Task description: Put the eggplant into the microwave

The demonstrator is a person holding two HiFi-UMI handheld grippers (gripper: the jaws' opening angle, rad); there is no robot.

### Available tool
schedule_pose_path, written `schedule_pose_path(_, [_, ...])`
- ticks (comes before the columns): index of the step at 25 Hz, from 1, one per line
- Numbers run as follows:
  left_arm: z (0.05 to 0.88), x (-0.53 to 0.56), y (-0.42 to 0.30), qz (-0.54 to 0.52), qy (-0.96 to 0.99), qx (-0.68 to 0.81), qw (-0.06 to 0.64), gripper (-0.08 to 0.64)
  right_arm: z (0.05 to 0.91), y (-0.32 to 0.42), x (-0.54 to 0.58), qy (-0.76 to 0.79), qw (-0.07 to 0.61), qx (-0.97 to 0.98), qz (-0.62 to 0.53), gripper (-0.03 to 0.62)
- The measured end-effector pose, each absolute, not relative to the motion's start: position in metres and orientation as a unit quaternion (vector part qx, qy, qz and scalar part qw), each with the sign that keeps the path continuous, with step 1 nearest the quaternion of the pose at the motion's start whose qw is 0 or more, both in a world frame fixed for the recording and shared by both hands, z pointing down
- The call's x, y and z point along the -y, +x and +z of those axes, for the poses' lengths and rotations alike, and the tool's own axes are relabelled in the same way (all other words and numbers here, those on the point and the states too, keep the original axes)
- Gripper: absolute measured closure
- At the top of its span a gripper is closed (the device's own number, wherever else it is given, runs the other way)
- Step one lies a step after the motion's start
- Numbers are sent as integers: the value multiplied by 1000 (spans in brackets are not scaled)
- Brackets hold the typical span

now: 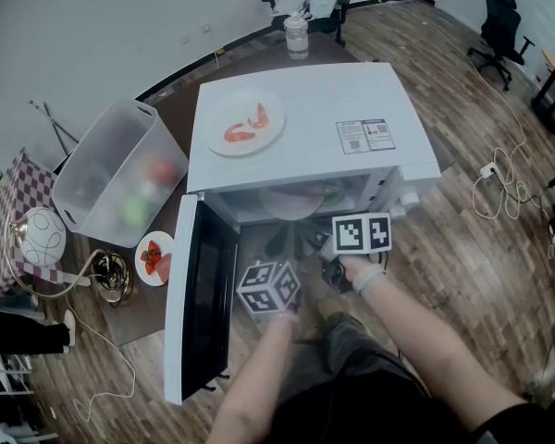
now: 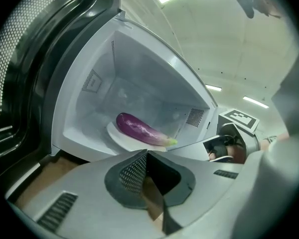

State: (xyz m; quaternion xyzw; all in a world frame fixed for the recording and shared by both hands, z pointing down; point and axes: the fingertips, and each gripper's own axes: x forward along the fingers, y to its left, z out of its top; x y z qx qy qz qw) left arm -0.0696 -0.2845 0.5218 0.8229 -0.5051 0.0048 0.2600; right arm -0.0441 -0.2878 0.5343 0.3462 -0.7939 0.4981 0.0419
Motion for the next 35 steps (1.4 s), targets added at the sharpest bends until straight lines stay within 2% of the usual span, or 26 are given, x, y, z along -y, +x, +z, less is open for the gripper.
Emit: schedule_pose_path(35, [531, 308, -69, -4, 813, 506, 290, 561, 536, -48, 312, 347, 13, 777, 525, 589])
